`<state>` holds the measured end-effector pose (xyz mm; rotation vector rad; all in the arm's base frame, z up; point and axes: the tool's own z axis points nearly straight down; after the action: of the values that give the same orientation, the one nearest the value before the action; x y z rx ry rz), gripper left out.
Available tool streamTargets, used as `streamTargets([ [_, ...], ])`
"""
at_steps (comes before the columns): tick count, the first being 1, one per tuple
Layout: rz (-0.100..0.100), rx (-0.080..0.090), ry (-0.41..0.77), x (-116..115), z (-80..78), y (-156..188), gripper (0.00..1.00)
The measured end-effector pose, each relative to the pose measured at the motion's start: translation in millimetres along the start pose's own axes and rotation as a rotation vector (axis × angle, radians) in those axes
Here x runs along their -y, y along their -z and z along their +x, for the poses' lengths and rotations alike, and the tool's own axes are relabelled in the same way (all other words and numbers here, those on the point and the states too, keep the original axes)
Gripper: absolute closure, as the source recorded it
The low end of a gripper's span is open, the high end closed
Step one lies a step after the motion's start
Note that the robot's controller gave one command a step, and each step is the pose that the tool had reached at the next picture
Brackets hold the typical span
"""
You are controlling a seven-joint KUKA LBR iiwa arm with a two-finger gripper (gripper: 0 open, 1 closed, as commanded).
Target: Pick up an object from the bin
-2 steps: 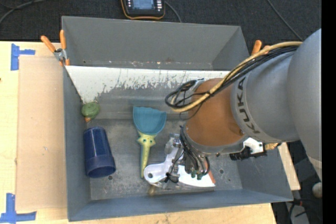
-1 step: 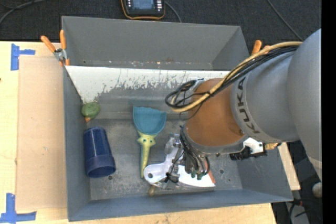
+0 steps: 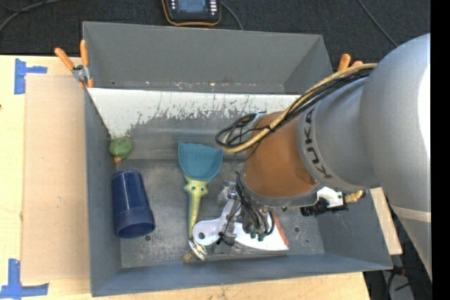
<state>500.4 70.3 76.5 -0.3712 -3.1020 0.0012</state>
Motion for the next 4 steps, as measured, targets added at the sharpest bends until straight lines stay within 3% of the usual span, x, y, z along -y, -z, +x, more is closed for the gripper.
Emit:
streamTargets([
  [1,-0.003,0.007,0.008,-13.5,-5.2,-7.2,0.00],
  [2,-0.001,0.003,0.001,-18.3,6.9,-7.4,1.00],
  [3,-0.001,0.003,0.001,-18.3,6.9,-7.4,1.00],
  [4,0.000,0.000,-0.017,-6.5,2.5,85.3,1.00],
])
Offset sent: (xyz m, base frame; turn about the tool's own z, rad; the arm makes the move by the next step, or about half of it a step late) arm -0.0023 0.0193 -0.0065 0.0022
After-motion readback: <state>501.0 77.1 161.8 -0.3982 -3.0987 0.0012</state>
